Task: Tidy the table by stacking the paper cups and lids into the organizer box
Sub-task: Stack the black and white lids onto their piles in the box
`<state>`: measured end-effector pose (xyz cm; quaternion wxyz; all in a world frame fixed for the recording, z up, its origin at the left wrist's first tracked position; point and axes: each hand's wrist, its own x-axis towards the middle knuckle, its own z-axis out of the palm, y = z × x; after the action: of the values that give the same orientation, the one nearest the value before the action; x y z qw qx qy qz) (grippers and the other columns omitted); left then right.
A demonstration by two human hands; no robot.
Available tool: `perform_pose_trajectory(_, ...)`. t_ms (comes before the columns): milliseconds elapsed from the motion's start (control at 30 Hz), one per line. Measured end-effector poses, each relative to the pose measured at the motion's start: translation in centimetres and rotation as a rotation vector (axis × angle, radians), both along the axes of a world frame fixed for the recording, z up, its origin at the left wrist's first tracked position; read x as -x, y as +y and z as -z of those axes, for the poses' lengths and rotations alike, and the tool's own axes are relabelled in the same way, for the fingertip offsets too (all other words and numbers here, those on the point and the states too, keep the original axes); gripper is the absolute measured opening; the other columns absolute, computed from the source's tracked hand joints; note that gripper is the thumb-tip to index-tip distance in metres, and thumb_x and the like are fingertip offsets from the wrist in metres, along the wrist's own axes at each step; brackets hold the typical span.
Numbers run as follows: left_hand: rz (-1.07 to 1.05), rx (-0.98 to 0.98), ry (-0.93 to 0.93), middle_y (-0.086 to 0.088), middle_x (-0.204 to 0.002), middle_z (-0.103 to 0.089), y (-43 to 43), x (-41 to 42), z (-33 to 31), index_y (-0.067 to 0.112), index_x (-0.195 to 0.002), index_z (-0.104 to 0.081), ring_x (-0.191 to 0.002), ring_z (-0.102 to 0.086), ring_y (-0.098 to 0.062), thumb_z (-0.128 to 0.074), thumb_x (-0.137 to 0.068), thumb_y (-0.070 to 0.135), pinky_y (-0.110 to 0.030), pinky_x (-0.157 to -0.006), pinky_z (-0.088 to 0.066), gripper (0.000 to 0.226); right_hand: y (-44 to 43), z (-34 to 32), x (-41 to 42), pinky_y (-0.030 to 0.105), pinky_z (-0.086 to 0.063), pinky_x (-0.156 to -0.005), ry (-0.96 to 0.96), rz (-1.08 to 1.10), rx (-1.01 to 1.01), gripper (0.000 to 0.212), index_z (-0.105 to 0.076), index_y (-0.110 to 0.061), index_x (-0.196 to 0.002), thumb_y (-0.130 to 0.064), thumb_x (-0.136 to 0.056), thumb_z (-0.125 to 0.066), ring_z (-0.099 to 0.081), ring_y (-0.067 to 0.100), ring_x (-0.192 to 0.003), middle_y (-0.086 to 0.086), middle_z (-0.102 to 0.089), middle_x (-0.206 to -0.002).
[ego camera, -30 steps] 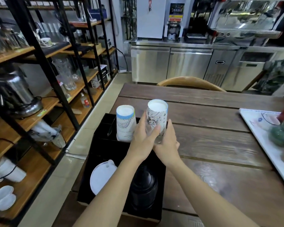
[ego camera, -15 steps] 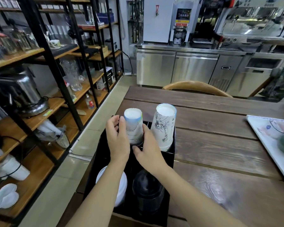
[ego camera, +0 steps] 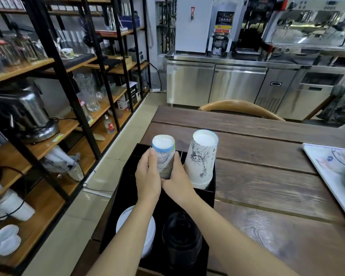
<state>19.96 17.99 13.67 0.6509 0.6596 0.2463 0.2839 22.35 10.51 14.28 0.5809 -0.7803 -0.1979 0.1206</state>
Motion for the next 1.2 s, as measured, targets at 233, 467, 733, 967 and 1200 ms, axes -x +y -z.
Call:
perform_pose_trajectory(233, 0.101, 0.009, 0.051, 0.001, -0.129, -0.062, 0.4, 0.0, -0.1, 0.027, -0.131, -0.053, -0.118, -0.058, -0.013, -0.036, -0.082, 0.063, -0.042, -0.104, -0.044, 0.064, -0.4, 0.6, 0.7, 0.041, -0.038, -0.107, -0.021, -0.01, 0.029, 0.06, -0.041, -0.018, -0.126, -0.004, -0.072, -0.065, -0.051, 0.017, -0.122, -0.003, -0.059, -0.126)
perform_pose_trajectory(467, -0.094, -0.114, 0.071, 0.002, -0.122, -0.056, 0.4, 2.2, 0.4, 0.018, -0.125, -0.048, -0.109, -0.053, -0.004, -0.054, -0.089, 0.037, -0.028, -0.095, -0.042, 0.041, -3.4, 1.0, 1.9, 0.028, -0.043, -0.095, -0.159, 0.16, 0.04, 0.032, -0.057, -0.011, -0.117, -0.006, -0.086, -0.057, -0.055, 0.011, -0.104, -0.001, -0.06, -0.111)
perform_pose_trajectory(733, 0.191, -0.404, 0.241, 0.012, -0.08, -0.064, -1.5, 5.2, 1.0, 0.028, -0.085, -0.058, -0.082, -0.063, -0.011, -0.055, -0.089, 0.025, -0.026, -0.076, -0.048, 0.005, -8.1, 1.7, 3.0, 0.034, -0.048, -0.074, -0.177, 0.233, 0.234, 0.007, -0.064, -0.015, -0.086, -0.017, -0.088, -0.057, -0.059, 0.018, -0.077, -0.002, -0.064, -0.078)
perform_pose_trajectory(967, 0.363, -0.647, 0.545, 0.01, -0.09, -0.062, -2.4, 7.0, 1.4, 0.019, -0.109, -0.057, -0.09, -0.06, -0.017, -0.051, -0.089, 0.04, -0.033, -0.08, -0.048, 0.03, -9.7, 2.2, 5.0, 0.037, -0.051, -0.078, -0.154, 0.18, 0.463, 0.022, -0.064, -0.011, -0.098, -0.031, -0.09, -0.057, -0.062, 0.023, -0.087, 0.004, -0.069, -0.09)
perform_pose_trajectory(1200, 0.486, -0.707, 0.849, -0.012, -0.106, -0.064, -3.2, 9.3, 1.7, 0.011, -0.121, -0.045, -0.08, -0.067, -0.03, -0.041, -0.09, 0.053, -0.033, -0.063, -0.05, 0.052, -10.3, 3.2, 6.9, 0.039, -0.051, -0.076, -0.079, 0.109, 0.699, 0.042, -0.057, -0.009, -0.102, -0.049, -0.089, -0.051, -0.062, 0.034, -0.092, 0.011, -0.067, -0.097)
